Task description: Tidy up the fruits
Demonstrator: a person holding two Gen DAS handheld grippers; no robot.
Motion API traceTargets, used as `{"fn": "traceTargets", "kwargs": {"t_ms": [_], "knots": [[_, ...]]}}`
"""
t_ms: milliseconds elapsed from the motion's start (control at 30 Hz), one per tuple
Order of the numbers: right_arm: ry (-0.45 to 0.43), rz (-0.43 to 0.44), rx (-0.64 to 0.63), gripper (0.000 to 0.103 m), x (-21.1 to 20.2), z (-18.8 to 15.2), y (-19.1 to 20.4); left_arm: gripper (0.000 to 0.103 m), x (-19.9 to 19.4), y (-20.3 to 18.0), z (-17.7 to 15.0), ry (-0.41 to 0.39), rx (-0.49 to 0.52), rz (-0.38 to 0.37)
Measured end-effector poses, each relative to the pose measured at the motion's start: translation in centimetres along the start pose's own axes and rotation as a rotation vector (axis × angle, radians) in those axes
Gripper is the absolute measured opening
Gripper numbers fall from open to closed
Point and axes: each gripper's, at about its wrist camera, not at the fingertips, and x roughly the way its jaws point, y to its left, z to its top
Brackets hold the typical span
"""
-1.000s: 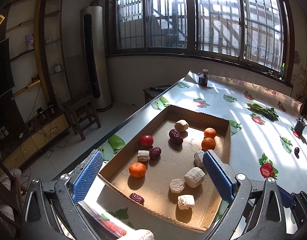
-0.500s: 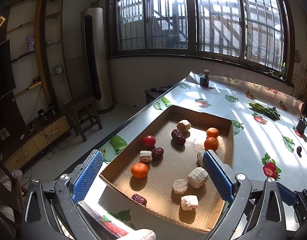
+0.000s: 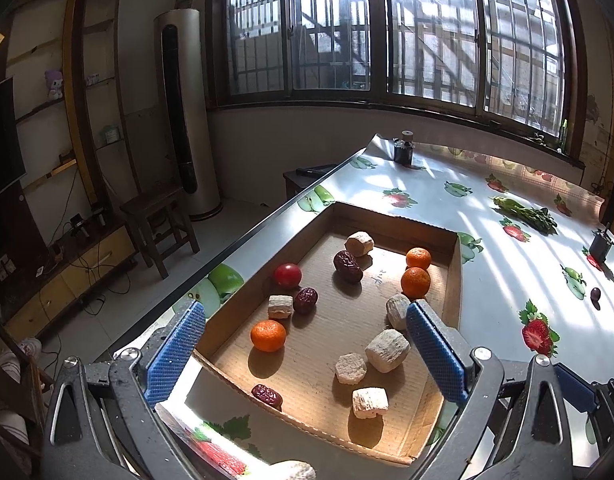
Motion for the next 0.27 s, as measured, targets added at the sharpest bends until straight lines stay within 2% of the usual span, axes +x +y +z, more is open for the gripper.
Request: {"fn": "traceTargets", "kwargs": {"t_ms": [267], "knots": [[-0.004, 0.005, 0.001, 0.077, -0.10, 0.09, -0.37, 0.100, 1.19, -0.59, -0.07, 0.078, -0.003, -0.030]]}}
